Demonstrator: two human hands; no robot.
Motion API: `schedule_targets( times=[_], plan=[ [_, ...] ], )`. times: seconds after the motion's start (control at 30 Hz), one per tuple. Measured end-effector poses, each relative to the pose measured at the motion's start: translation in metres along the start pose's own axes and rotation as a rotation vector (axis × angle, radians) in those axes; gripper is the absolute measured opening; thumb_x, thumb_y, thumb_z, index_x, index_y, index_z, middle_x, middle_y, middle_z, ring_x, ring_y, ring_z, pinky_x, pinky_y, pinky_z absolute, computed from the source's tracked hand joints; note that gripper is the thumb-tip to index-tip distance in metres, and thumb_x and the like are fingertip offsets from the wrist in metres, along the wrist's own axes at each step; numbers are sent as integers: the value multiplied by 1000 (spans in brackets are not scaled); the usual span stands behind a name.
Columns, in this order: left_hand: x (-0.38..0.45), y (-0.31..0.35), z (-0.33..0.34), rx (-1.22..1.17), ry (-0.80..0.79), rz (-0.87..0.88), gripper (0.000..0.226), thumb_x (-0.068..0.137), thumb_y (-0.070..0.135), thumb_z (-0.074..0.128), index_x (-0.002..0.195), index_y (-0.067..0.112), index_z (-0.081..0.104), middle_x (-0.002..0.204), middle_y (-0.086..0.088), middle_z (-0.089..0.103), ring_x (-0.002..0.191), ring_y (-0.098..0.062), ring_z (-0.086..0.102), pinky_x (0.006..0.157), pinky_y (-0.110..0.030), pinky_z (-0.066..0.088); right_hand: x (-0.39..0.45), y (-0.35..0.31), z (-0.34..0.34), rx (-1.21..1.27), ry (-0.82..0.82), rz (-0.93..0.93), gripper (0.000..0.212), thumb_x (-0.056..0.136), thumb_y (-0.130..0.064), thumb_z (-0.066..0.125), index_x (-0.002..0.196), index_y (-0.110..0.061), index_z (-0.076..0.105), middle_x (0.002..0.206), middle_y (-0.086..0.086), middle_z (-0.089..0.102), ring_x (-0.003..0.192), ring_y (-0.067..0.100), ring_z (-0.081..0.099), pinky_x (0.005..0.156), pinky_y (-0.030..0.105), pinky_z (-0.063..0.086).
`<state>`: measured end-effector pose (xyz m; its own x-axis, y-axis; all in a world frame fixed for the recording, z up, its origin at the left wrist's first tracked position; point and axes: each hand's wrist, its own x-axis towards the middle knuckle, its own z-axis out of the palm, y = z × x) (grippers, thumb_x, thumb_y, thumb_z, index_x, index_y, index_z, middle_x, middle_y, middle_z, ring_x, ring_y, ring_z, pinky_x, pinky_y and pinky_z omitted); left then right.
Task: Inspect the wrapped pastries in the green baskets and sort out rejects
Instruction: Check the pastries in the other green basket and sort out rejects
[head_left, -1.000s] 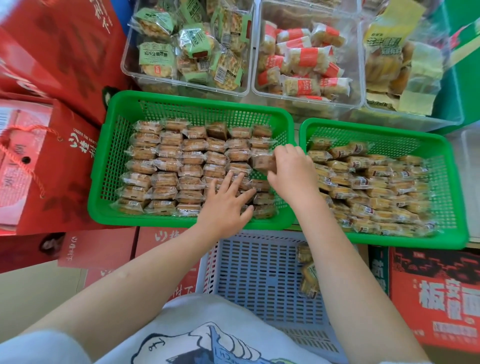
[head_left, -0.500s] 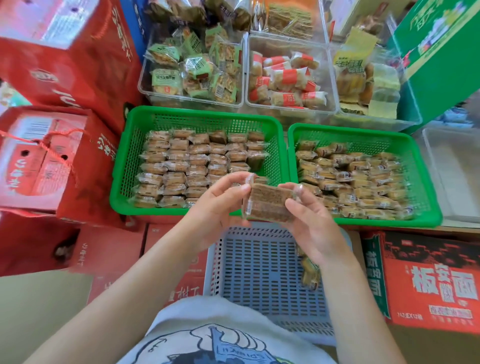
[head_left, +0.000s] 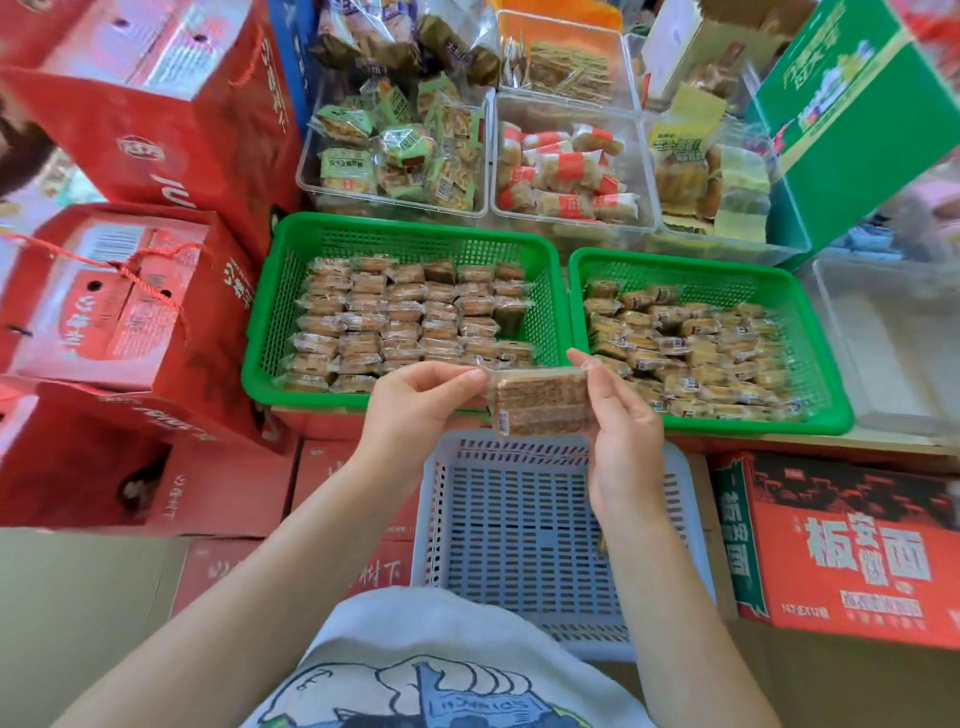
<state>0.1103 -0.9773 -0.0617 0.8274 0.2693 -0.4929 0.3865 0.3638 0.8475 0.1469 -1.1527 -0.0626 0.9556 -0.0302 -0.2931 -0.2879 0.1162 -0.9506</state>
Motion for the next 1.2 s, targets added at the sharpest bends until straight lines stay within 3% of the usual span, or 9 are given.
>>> schedule_targets(
  times=[0.13,0.27,0.4,0.57,0.7,0.83,0.9,1.07,1.2],
  plan=[
    [-9,-1,3,38,-92,17,6,94,10,68,94,4,69,84,-6,76,78,-16,72,66,-27,59,-4,2,0,-40,118,-37,29,88,-46,60,98,-28,80,116,6,73,120,29,61,105,57,46],
    [-11,0,2,-3,-171,-2,6,95,10,65,95,4,67,80,-5,73,74,-15,68,63,-25,59,-6,1,-1,-127,138,-59,27,95,-42,57,94,-27,80,100,6,75,95,33,67,90,61,53],
    [-14,4,0,-81,-258,-26,7,97,10,60,96,4,63,73,-6,67,67,-15,64,61,-23,56,-5,1,-3,-59,112,45,31,103,-27,53,88,-21,80,99,9,76,99,34,70,87,50,57],
    [-16,9,-4,-45,-333,21,7,94,12,62,89,7,63,77,-9,63,69,-17,61,61,-23,54,0,0,-5,6,-26,235,25,104,-22,50,106,-9,70,89,4,75,77,18,69,60,28,53],
    [-19,15,-6,-35,-420,52,7,86,16,73,81,13,69,90,-4,69,86,-18,64,69,-24,56,-4,-3,1,131,-247,487,26,104,-17,46,115,-3,66,87,7,74,69,14,68,59,26,53],
    [-22,21,-3,-72,-522,49,14,84,13,65,73,16,74,101,-5,72,86,-18,67,73,-26,58,-5,9,6,277,-490,592,39,54,-32,95,83,-12,79,72,1,62,57,10,50,48,16,30],
    [-23,21,-2,-73,-507,43,11,84,11,69,75,13,73,99,-10,72,83,-19,68,70,-26,58,-5,14,11,250,-442,604,34,59,-34,93,82,-13,79,79,5,61,60,12,52,48,18,37],
    [-14,12,-4,-88,-192,-15,12,92,7,67,81,2,63,93,-14,71,85,-17,72,70,-25,58,-4,15,12,-219,-14,203,22,104,-26,49,105,-12,65,99,6,65,94,22,65,82,38,58],
    [-11,5,-5,-93,-81,-19,15,92,8,69,78,2,66,87,-9,75,85,-20,74,75,-27,58,-17,-1,11,-487,-251,-242,25,90,-41,70,106,-24,62,105,-5,64,102,9,62,90,24,50]
  ],
)
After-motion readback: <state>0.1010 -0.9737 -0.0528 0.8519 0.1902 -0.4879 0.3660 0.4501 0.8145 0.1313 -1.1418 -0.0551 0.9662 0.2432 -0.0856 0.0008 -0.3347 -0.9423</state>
